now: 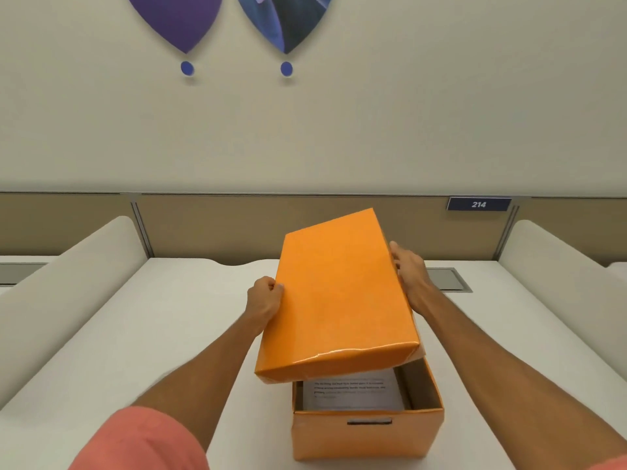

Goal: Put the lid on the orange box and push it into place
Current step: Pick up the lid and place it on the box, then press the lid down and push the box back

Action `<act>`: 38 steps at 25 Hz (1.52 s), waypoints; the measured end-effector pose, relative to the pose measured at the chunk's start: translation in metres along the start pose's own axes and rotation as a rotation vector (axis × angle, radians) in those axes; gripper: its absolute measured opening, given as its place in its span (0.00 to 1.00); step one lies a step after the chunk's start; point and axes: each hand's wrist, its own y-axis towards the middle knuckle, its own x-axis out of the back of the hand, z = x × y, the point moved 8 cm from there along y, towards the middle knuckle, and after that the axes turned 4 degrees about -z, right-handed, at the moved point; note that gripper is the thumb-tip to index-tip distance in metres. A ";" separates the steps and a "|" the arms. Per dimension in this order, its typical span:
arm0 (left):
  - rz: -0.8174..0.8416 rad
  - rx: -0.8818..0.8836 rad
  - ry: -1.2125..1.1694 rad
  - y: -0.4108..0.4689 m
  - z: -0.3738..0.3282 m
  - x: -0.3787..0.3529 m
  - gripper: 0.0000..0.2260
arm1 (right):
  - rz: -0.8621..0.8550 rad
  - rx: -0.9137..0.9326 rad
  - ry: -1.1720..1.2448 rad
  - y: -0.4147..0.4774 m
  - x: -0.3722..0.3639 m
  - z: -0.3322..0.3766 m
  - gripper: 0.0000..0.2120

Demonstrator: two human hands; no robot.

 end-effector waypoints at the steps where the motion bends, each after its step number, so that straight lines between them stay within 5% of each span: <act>1: 0.010 -0.042 0.054 -0.002 -0.003 -0.007 0.15 | -0.001 0.002 -0.119 -0.001 0.008 -0.007 0.19; 6: 0.088 -0.134 0.324 -0.016 0.003 -0.045 0.15 | 0.064 -0.045 -0.488 -0.002 0.033 -0.053 0.21; 17: -0.057 -0.184 0.374 -0.027 0.008 -0.051 0.17 | 0.082 -0.158 -0.568 -0.009 0.036 -0.094 0.24; 22: -0.042 -0.190 0.475 -0.022 0.011 -0.055 0.19 | 0.063 -0.078 -0.859 0.000 0.029 -0.093 0.28; 25: 0.035 -0.275 0.549 -0.012 0.003 -0.069 0.25 | 0.057 0.096 -1.041 0.006 0.019 -0.085 0.32; 30: 0.249 -0.241 0.559 -0.002 0.022 -0.099 0.34 | 0.148 0.113 -1.231 0.005 0.008 -0.101 0.36; 38: 0.284 -0.214 0.516 -0.004 0.028 -0.104 0.35 | 0.157 0.117 -1.197 0.000 0.012 -0.099 0.36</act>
